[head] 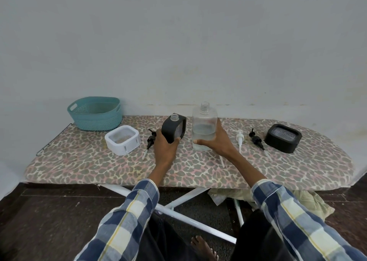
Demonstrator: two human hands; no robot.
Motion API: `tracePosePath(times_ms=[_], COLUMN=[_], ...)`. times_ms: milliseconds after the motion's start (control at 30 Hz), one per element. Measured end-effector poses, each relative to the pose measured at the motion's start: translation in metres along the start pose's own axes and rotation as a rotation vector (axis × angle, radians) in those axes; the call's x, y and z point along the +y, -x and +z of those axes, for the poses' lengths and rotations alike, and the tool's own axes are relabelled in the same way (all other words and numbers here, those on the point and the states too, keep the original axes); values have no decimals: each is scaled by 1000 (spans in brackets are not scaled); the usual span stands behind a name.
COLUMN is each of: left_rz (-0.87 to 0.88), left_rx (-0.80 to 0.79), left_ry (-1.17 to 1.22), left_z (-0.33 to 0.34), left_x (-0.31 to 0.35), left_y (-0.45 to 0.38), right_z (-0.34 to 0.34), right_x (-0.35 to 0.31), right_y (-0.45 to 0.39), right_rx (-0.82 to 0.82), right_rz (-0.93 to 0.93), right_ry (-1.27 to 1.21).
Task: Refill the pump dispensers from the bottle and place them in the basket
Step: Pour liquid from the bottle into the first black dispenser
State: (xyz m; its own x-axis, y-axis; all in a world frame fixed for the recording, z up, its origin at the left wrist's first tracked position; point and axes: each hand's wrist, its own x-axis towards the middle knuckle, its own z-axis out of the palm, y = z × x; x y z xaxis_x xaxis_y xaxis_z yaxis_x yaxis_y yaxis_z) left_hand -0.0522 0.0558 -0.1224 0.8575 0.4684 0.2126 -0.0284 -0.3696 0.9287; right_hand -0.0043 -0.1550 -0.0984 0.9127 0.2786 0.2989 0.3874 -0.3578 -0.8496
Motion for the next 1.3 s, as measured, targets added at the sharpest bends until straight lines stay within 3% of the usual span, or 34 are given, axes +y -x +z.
tracePosePath(times_ms=[400, 800, 1300], left_rz=[83, 105, 161], left_rx=[-28, -144, -175], left_ry=[153, 172, 11], left_z=[-12, -13, -8], left_x=[-2, -16, -16], left_y=[0, -10, -10], right_z=[-22, -54, -60], right_x=[-19, -9, -4], right_y=[2, 4, -7], right_rx=[168, 79, -2], right_rz=[-167, -217, -128], right_ry=[148, 591, 764])
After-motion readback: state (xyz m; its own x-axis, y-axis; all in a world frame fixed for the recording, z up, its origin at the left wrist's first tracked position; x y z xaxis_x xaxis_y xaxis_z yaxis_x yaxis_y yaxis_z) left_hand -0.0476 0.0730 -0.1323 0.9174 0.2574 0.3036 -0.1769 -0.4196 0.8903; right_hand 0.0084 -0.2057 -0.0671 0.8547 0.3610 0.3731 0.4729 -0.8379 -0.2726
